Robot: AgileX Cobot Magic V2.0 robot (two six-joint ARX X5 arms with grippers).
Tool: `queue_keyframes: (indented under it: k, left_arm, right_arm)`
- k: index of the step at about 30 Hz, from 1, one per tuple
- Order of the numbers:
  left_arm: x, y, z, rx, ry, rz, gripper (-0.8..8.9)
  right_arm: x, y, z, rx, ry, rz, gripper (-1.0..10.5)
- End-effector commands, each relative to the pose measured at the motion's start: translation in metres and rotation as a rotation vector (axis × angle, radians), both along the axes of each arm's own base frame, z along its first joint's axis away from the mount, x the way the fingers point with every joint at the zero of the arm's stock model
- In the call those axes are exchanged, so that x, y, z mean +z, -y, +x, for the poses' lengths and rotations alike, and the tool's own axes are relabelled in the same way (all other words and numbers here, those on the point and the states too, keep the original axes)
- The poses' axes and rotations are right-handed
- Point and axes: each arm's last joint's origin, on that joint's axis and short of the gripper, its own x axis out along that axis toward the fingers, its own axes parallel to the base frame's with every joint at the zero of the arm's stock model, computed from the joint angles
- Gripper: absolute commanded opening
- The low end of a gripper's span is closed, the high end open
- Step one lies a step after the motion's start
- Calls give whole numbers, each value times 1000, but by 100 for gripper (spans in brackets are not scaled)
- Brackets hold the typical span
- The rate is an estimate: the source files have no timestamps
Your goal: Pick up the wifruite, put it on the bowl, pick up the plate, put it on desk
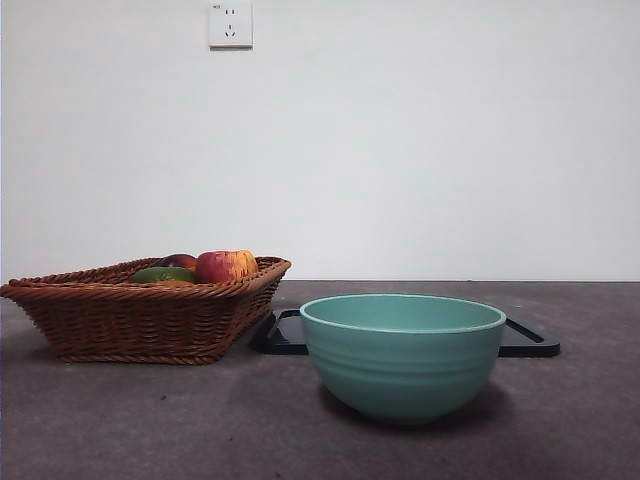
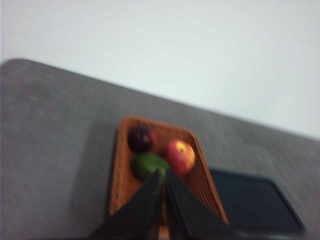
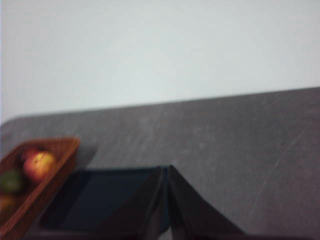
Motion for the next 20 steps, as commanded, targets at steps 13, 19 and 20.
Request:
queue_keyframes:
  k: [13, 19, 20]
  left_arm:
    - [40, 10, 27, -398, -298, 105, 10]
    - [33, 18, 30, -548, -464, 164, 10]
    - [32, 20, 30, -565, -467, 168, 10]
  right_arm:
    - [39, -11, 36, 388, -381, -96, 8]
    - [29, -24, 51, 576, -533, -95, 8]
    - [27, -27, 52, 609, -555, -102, 8]
